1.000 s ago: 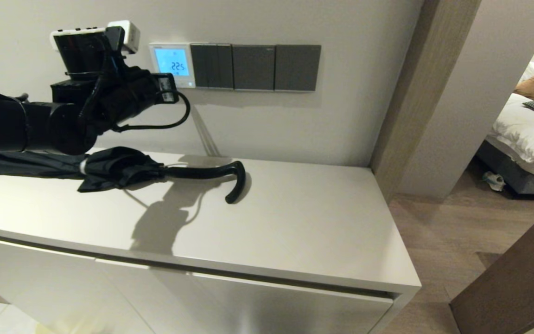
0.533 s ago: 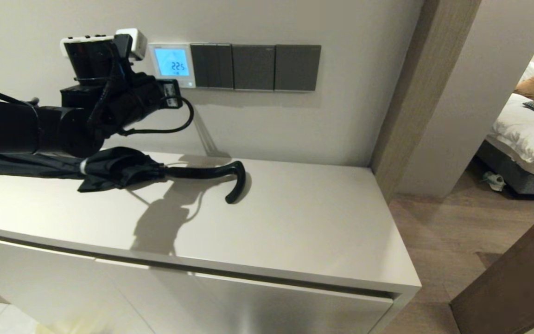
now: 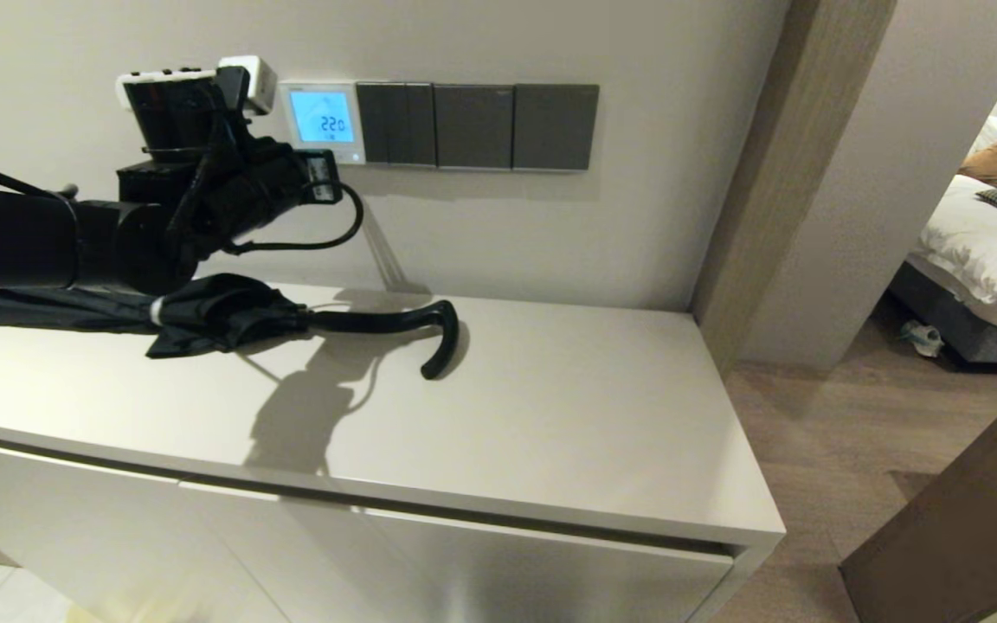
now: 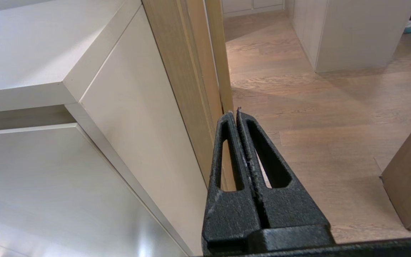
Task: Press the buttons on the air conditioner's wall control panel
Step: Press the temperature decrease button
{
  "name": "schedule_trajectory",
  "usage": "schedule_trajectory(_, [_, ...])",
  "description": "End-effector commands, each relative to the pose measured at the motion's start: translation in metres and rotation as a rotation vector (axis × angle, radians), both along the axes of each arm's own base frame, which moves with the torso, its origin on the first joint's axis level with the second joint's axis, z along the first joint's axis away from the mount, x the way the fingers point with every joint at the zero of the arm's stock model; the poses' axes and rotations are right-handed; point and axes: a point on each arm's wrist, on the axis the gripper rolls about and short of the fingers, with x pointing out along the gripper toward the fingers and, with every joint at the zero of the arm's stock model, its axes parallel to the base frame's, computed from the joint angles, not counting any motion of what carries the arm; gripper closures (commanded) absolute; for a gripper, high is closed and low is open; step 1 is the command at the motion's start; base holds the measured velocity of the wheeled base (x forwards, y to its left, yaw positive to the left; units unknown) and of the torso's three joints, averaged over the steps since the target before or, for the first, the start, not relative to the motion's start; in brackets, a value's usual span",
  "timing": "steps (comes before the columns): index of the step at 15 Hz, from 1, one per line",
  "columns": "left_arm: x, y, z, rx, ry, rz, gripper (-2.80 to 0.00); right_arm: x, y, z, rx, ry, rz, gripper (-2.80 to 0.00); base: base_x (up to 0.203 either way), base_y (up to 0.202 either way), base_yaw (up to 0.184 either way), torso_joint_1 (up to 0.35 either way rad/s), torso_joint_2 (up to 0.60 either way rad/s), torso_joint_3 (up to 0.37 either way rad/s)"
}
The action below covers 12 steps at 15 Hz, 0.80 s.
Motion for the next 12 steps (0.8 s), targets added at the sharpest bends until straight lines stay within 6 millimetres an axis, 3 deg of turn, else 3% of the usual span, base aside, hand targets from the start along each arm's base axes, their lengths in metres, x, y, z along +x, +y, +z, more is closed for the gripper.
schedule_trajectory(1, [-0.001, 0.0, 0.0, -0.002, -0.005, -0.001, 0.0, 0.0, 0.0, 0.0, 0.001, 0.002, 0.0, 0.0, 0.0, 0.0, 0.0, 0.0, 0.0, 0.0])
schedule_trajectory(12, [-0.013, 0.003, 0.006, -0.002, -0.01, 0.001, 0.0, 0.0, 0.0, 0.0, 0.001, 0.002, 0.0, 0.0, 0.0, 0.0, 0.0, 0.0, 0.0, 0.0])
